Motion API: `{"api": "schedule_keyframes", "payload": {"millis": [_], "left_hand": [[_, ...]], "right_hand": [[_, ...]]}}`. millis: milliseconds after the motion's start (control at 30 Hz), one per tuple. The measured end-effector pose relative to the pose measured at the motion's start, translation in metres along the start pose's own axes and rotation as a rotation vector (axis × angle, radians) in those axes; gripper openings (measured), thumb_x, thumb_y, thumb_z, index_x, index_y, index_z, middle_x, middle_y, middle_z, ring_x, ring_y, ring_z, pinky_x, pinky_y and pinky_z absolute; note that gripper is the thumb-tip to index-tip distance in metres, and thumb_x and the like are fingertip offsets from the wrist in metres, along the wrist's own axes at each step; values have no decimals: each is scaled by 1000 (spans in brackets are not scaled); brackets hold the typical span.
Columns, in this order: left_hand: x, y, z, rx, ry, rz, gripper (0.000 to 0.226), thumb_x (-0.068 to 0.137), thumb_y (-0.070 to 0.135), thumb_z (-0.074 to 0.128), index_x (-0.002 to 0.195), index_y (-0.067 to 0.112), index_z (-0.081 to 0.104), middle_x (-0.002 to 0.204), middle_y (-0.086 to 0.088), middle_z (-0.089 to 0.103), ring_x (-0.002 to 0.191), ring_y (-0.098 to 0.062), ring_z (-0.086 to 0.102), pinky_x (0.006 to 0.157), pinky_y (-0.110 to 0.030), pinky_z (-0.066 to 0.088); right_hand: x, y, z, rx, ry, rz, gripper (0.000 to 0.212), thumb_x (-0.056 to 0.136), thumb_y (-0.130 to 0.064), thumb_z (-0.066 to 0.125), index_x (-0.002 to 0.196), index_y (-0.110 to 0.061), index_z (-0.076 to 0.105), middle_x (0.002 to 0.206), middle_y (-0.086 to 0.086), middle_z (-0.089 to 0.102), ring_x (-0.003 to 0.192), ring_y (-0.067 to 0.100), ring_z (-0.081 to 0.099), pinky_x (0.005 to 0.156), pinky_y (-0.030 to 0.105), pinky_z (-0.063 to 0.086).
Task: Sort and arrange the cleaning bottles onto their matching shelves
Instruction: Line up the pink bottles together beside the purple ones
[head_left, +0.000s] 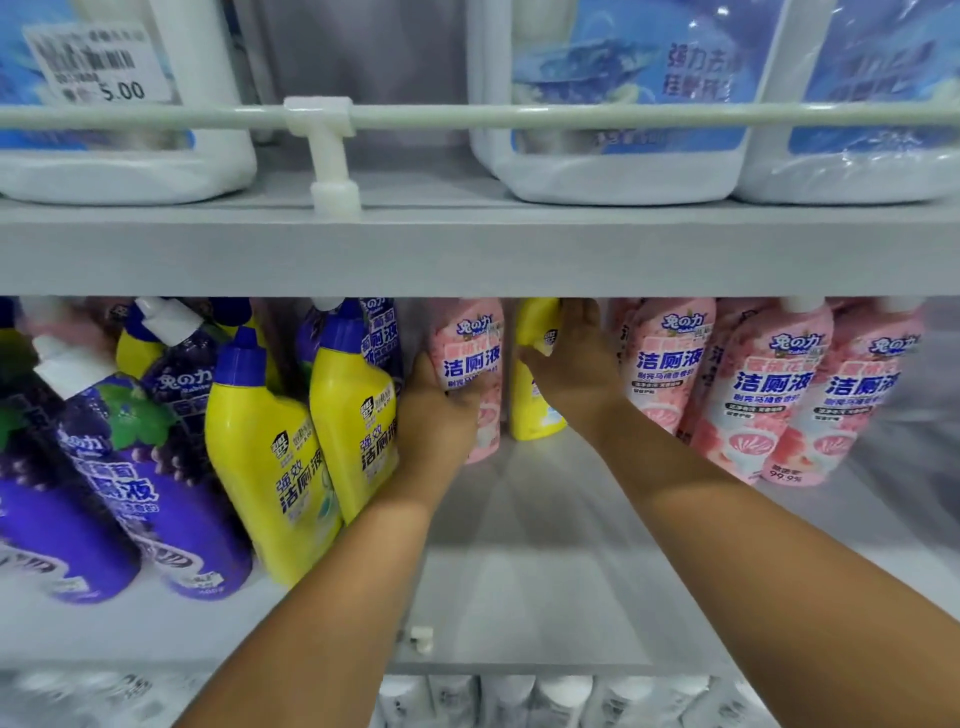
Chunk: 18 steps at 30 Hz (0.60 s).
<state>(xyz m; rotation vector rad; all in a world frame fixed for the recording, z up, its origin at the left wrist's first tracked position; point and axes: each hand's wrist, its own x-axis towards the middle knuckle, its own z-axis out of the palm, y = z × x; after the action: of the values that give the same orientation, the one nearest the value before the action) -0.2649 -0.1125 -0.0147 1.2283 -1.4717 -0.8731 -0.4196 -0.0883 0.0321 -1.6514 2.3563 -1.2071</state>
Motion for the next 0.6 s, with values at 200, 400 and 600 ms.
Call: {"api": "schedule_keyframes", "payload": {"millis": [200,400,600], "left_hand": [[-49,4,-23,84,-94,3,35,83,34,81,105,22,55,94,11,66,83,-12,63,71,-23,45],[-62,2,-10,-13,-308,27,50,86,46,67,132,31,55,111,12,74,97,-7,71,86,-29,57],[-76,8,19,-20,-388,16,44,73,46,84,104,60,57,103,17,76,92,-6,74,86,-42,61]], "right_hand": [[-48,4,2,454,191,34,42,97,-38,66,130,-13,60,127,3,62,108,12,62,95,28,48],[-93,15,8,781,-231,64,52,79,-32,79,125,-17,61,114,2,76,105,19,73,94,49,59],[-98,50,-29,801,-176,115,52,78,-29,83,124,-16,63,113,4,77,104,24,74,91,49,59]]}}
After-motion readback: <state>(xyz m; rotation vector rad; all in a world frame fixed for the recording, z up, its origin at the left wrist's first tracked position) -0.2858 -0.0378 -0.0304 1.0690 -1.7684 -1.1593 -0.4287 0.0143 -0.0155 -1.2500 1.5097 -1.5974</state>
